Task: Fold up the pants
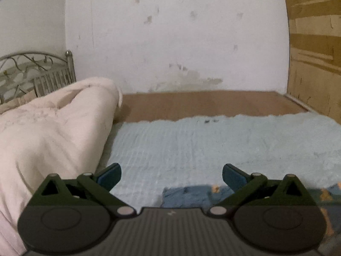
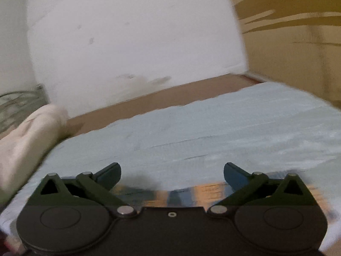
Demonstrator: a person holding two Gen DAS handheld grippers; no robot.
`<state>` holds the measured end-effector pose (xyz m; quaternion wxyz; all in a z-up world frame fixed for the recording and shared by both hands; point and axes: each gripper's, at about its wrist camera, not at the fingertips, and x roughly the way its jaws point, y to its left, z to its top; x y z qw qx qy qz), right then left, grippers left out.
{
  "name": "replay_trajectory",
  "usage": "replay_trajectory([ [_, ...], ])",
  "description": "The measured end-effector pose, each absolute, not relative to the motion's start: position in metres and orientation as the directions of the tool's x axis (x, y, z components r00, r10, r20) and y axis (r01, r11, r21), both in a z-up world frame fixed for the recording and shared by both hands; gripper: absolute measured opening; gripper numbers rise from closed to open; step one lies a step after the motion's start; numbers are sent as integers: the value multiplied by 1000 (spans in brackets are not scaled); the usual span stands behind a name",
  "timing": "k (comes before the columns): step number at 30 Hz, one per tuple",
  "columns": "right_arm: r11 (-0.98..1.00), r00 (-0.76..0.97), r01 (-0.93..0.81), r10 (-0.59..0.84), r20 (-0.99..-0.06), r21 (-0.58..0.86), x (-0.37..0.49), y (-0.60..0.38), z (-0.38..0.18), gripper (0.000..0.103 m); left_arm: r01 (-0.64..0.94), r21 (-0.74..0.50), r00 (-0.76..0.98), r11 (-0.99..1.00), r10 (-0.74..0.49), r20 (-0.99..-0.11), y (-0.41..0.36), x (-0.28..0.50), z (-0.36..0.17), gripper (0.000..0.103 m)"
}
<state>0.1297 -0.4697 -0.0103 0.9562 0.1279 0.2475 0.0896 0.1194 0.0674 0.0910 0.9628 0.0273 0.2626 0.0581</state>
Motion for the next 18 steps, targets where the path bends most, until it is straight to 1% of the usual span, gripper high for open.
replay_trajectory([
  [3, 938, 822, -182, 309, -478, 294, 145, -433, -19, 102, -98, 50, 832, 994, 109, -544, 87, 118, 71, 103],
  [6, 925, 779, -244, 366, -509, 292, 152, -401, -26, 102, -100, -19, 795, 995, 69, -602, 100, 119, 36, 103],
  [9, 915, 744, -290, 400, -535, 281, 150, -375, -32, 102, -106, -67, 766, 992, 39, -642, 106, 123, 5, 103],
  [12, 899, 711, -346, 437, -551, 267, 149, -351, -35, 102, -105, -99, 760, 990, 15, -649, 106, 129, -17, 103],
  [14, 893, 694, -379, 448, -564, 243, 148, -337, -37, 102, -101, -122, 759, 987, -2, -651, 108, 133, -26, 100],
  [15, 891, 687, -388, 451, -570, 236, 148, -332, -38, 102, -104, -140, 757, 985, -14, -653, 111, 136, -30, 91],
  [16, 888, 680, -396, 454, -576, 233, 148, -327, -38, 102, -110, -158, 750, 981, -22, -661, 113, 139, -33, 78],
  [17, 885, 674, -402, 459, -579, 233, 148, -323, -38, 102, -123, -182, 738, 976, -33, -674, 118, 142, -36, 72],
  [18, 883, 670, -406, 463, -580, 236, 147, -320, -39, 102, -133, -204, 730, 970, -43, -682, 122, 145, -39, 60],
])
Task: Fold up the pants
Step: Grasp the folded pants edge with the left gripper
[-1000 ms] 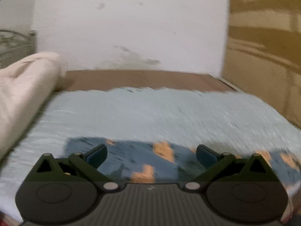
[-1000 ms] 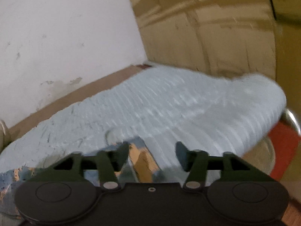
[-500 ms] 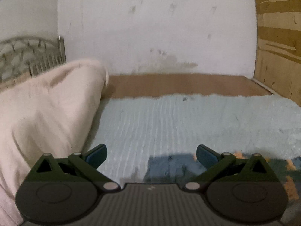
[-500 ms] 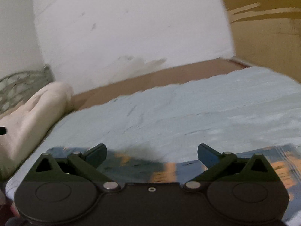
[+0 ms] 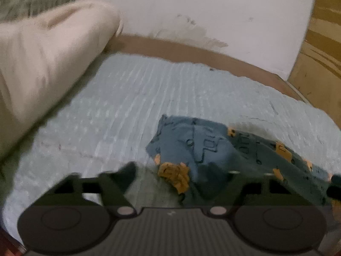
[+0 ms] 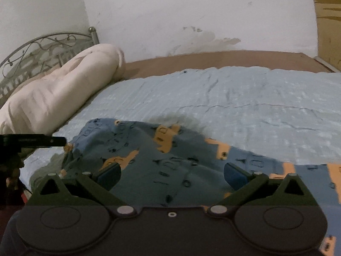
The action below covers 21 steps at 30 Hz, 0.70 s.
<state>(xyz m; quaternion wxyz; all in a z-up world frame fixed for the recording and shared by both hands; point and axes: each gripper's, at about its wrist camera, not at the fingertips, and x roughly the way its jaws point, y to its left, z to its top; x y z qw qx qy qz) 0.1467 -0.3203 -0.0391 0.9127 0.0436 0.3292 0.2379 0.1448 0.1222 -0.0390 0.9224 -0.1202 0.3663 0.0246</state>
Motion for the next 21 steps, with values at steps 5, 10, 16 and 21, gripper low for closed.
replay_trajectory([
  [5, 872, 650, -423, 482, -588, 246, 153, -304, -45, 102, -160, -253, 717, 954, -64, -694, 132, 159, -46, 27],
  [10, 867, 637, -428, 490, -595, 255, 157, -296, -51, 102, -151, -222, 718, 963, -48, -694, 128, 168, -43, 3],
  [16, 866, 637, -426, 493, -593, 263, 158, -295, -52, 102, -86, -129, 761, 988, -19, -649, 122, 176, -20, 1],
  [21, 863, 639, -424, 500, -585, 274, 156, -296, -51, 102, -64, -148, 718, 987, -57, -693, 127, 175, -31, 5],
])
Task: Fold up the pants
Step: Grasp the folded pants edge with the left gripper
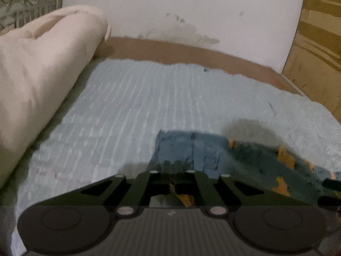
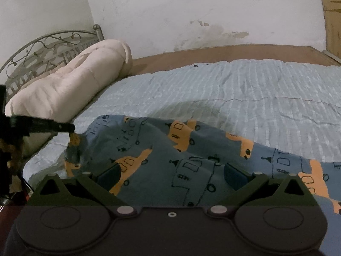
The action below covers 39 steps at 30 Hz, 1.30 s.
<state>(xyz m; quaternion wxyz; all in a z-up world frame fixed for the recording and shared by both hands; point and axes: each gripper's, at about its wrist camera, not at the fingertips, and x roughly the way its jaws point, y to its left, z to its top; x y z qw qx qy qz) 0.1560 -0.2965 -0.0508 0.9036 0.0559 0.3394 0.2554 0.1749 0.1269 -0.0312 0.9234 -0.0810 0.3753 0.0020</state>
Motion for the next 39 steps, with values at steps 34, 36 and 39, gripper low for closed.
replay_trajectory([
  [34, 856, 623, -450, 505, -598, 255, 159, -286, -54, 102, -176, -220, 679, 960, -44, -733, 153, 188, -69, 62],
  [36, 858, 624, -447, 502, -599, 253, 158, -287, -54, 102, -168, -281, 676, 945, -96, -730, 161, 192, -71, 62],
  [39, 861, 628, -440, 498, -598, 255, 157, -289, -53, 102, -165, -371, 669, 914, -173, -723, 167, 201, -78, 41],
])
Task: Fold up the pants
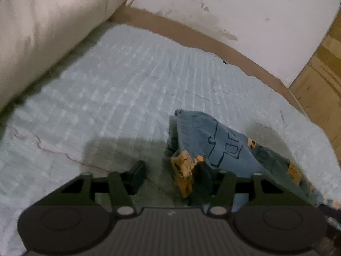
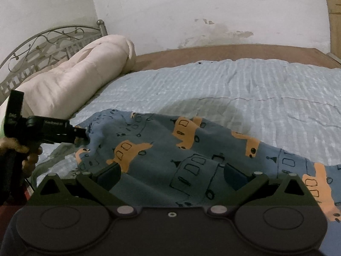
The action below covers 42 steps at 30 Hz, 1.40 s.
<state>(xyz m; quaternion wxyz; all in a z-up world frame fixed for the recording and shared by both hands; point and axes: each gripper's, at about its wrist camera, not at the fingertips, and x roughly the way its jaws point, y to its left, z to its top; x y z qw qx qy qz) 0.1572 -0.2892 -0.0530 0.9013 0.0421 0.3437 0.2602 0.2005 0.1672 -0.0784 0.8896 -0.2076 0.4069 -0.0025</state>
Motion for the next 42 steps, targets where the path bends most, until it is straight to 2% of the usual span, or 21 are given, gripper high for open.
replay_trajectory([
  [1, 863, 630, -437, 495, -598, 254, 157, -290, -53, 102, -155, -386, 670, 909, -190, -717, 167, 200, -79, 19],
  [3, 865, 633, -433, 492, -598, 253, 155, -292, -52, 102, -160, -384, 688, 909, -176, -704, 162, 197, -75, 15],
  [6, 872, 642, -422, 480, -598, 247, 152, -296, -51, 102, -188, -306, 730, 933, -76, -679, 150, 183, -59, 13],
  [11, 878, 656, -409, 472, -590, 248, 148, -304, -48, 102, -218, -289, 759, 932, -24, -651, 154, 154, -33, 13],
  [14, 878, 657, -405, 472, -587, 253, 146, -308, -48, 102, -240, -271, 745, 932, -2, -667, 157, 147, -31, 13],
  [17, 887, 652, -388, 457, -606, 252, 145, -308, -54, 102, -244, -237, 693, 940, -2, -721, 154, 154, -46, 14],
  [20, 892, 657, -389, 445, -609, 232, 141, -309, -56, 102, -252, -186, 681, 950, 38, -731, 143, 159, -48, 25],
  [21, 893, 663, -391, 441, -605, 222, 140, -310, -55, 102, -266, -159, 687, 951, 71, -723, 139, 158, -44, 41],
  [22, 895, 669, -392, 435, -602, 212, 138, -311, -55, 102, -277, -141, 694, 950, 96, -713, 136, 157, -41, 66],
  [24, 902, 687, -389, 418, -594, 185, 135, -313, -54, 102, -301, -115, 708, 947, 141, -692, 130, 153, -31, 87],
  [28, 926, 736, -354, 361, -573, 129, 133, -319, -50, 102, -315, -39, 713, 948, 209, -669, 115, 155, -10, 99],
  [31, 946, 764, -312, 306, -568, 90, 134, -324, -49, 102, -292, 3, 738, 957, 227, -636, 95, 159, 5, 103],
  [37, 981, 811, -194, 170, -560, 18, 138, -344, -49, 102, -162, 31, 786, 986, 148, -600, 33, 179, 18, 103],
  [42, 989, 834, -136, 82, -546, -60, 135, -361, -52, 102, -27, 8, 812, 1000, 27, -583, -23, 196, 0, 103],
])
